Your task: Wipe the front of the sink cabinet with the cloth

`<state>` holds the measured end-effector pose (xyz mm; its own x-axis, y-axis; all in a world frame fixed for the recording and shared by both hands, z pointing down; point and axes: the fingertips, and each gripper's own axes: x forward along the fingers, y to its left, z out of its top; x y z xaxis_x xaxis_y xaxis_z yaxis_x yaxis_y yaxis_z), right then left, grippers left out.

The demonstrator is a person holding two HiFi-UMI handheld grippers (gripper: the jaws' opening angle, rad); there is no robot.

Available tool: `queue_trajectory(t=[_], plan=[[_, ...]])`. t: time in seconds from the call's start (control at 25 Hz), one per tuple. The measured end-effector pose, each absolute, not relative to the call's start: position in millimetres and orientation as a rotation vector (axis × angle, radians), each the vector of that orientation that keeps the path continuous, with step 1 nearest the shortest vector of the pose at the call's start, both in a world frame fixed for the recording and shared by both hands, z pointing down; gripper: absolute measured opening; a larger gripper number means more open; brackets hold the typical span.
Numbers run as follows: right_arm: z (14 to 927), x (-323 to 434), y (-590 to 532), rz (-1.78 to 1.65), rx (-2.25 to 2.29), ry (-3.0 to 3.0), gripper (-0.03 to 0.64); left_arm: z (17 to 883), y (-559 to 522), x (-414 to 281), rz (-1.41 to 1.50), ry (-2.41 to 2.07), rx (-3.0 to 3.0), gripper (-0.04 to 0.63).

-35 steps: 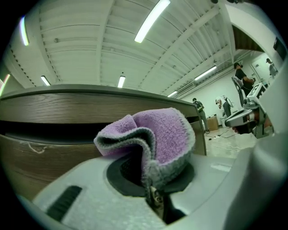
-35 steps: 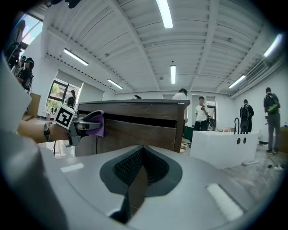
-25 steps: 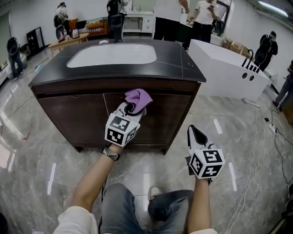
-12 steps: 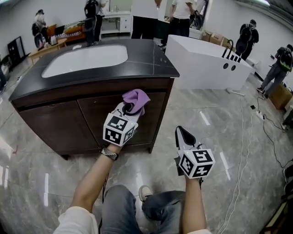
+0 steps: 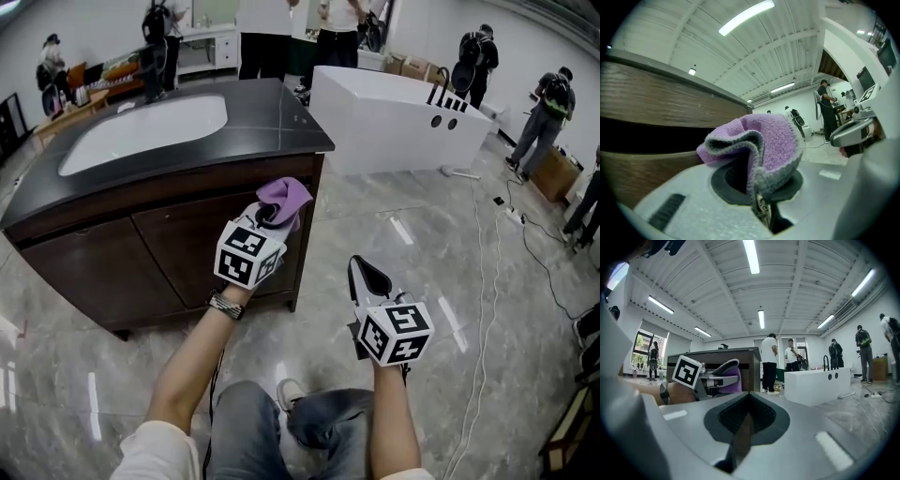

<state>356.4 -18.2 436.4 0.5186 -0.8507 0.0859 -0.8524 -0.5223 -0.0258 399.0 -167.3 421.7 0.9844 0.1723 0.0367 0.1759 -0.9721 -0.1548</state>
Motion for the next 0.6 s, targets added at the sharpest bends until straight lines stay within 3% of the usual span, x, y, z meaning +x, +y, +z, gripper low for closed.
queue_trajectory(t=[0.6], plan=[[431,350,-9,0.126,2.74,-1.523,0.008,438,-105,437,-0.039,-0.588,-2.916,0.046]])
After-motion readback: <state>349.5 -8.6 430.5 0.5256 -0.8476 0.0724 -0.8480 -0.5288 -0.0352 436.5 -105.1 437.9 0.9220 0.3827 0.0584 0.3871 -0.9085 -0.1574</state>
